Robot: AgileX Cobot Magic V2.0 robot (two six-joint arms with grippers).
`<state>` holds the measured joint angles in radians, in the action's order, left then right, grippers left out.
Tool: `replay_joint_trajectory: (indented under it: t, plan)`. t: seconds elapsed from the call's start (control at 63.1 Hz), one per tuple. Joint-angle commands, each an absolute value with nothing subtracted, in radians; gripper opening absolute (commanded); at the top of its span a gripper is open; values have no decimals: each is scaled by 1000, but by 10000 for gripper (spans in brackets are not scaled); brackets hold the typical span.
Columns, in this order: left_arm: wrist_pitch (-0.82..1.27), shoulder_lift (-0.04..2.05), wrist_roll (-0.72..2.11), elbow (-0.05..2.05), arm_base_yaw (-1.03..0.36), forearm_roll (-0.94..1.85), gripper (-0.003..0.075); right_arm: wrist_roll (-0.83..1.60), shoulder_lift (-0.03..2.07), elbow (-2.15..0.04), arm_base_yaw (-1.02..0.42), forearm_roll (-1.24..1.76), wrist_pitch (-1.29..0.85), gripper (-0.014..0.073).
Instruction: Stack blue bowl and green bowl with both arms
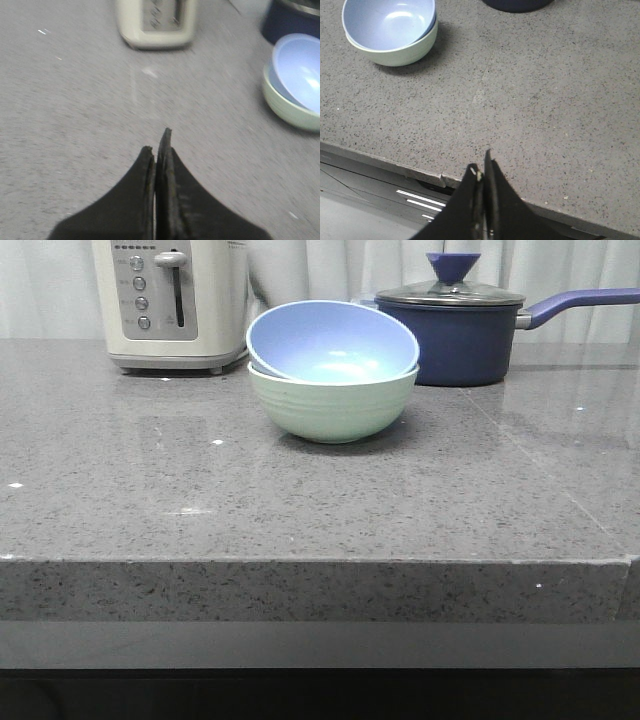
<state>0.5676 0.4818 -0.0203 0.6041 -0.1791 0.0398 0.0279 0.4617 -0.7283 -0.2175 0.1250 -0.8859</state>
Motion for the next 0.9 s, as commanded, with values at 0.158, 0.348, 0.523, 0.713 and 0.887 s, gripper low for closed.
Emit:
replay_joint_trajectory:
  t: [0.158,0.348,0.523,0.713,0.887]
  plan:
    - [182,174,-21,255,-47,93,-20,27,465,-749,-210,121,-817,-54]
    - [38,-7,-21,66,-9,93,-20,27,465,-749,-210,121,-817,-54]
    - [-67,-23,-21,-11,19,93,-20,27,465,-749,-210,121,-819,-54]
    - [-51,-23,-21,-9,17,90,-20,27,465,-749,-210,121,-819,-54]
    - [-42,-23,-21,-9,17,90,-20,27,465,-749,-210,121,-819,-54]
